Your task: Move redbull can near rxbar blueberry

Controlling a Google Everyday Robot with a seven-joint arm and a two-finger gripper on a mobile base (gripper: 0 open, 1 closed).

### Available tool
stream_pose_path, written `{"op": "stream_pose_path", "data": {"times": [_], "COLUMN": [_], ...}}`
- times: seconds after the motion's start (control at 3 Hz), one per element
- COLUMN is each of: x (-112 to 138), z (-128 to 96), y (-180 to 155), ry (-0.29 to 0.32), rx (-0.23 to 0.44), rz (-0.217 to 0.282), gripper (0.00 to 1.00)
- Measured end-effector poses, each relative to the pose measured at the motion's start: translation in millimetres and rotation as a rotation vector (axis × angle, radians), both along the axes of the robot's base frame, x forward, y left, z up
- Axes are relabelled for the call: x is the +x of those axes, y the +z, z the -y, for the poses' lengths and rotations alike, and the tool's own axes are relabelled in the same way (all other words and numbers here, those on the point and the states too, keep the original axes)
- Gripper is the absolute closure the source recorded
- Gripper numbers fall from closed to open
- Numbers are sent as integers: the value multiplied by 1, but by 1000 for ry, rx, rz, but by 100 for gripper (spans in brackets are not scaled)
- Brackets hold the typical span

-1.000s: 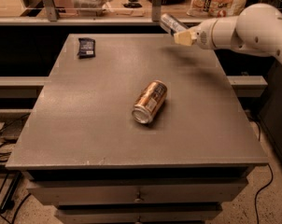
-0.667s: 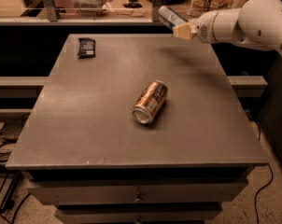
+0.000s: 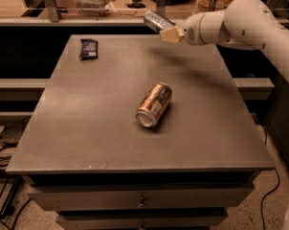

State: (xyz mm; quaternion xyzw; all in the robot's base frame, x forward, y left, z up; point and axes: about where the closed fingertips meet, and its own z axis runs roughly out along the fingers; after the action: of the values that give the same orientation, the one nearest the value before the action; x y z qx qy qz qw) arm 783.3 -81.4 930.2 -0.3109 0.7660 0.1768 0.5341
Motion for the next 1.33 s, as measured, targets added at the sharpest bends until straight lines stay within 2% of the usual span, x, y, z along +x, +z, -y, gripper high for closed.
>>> {"op": "stream_pose_path", "data": {"times": [0.33,0.67,1.0,1.33], "x": [2,2,3,2], "z": [-51,-79,-107,-127], "y": [-15,-29,-47,-62], "ry": [95,141,177,203], "rx": [-18,-31,-28,-26], "rz": [-2,-7,-42,-77], "gripper": [100,100,81,58]}}
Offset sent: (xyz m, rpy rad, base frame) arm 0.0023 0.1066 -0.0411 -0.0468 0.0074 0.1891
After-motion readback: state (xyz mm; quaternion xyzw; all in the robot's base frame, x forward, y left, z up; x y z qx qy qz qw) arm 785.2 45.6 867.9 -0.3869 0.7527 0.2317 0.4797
